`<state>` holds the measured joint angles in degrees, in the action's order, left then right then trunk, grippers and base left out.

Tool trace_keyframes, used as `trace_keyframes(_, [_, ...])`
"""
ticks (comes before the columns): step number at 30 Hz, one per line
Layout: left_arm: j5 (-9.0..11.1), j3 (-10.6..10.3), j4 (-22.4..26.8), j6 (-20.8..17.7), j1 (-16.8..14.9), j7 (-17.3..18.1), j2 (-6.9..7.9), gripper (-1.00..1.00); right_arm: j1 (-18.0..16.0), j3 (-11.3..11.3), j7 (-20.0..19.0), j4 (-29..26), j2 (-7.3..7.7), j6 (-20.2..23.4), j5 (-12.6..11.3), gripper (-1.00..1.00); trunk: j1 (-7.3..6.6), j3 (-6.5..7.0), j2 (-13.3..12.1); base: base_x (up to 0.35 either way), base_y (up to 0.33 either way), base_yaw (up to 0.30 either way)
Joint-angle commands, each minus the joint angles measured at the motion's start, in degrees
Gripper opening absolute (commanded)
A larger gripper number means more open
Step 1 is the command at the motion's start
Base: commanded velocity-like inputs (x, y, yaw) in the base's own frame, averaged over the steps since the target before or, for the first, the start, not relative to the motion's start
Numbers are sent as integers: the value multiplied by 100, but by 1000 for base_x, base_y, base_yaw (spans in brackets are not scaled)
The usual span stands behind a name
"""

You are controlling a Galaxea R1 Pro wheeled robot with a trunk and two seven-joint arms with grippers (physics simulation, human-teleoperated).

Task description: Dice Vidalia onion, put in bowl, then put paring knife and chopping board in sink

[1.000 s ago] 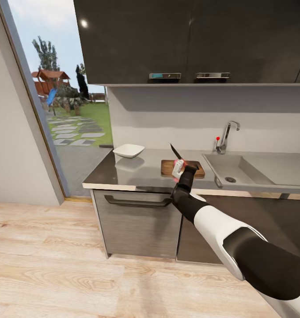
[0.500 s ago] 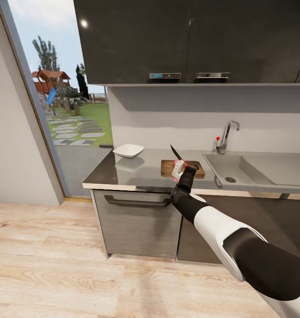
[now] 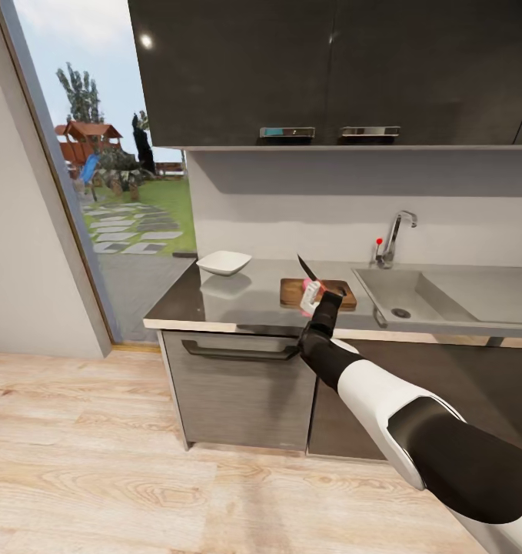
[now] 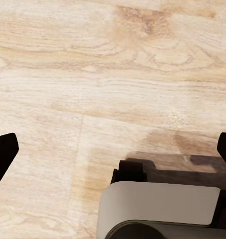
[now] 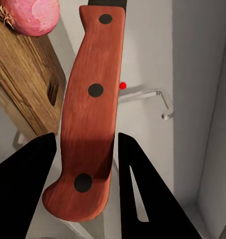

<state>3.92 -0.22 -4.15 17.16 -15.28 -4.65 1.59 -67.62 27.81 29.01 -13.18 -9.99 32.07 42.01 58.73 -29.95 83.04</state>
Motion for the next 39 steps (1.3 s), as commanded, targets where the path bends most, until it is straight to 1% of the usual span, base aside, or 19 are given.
trace_keyframes(1, [39,-5,-24,42,-10,5,-2,100,-5,23,-1,12,-1,37,18,-100,0,-6,3,0,0,0])
trace_keyframes(39, [39,-10,-24,39,-10,5,-9,100,-1,14,17,35,-1,45,15,-100,0,-6,3,0,0,0])
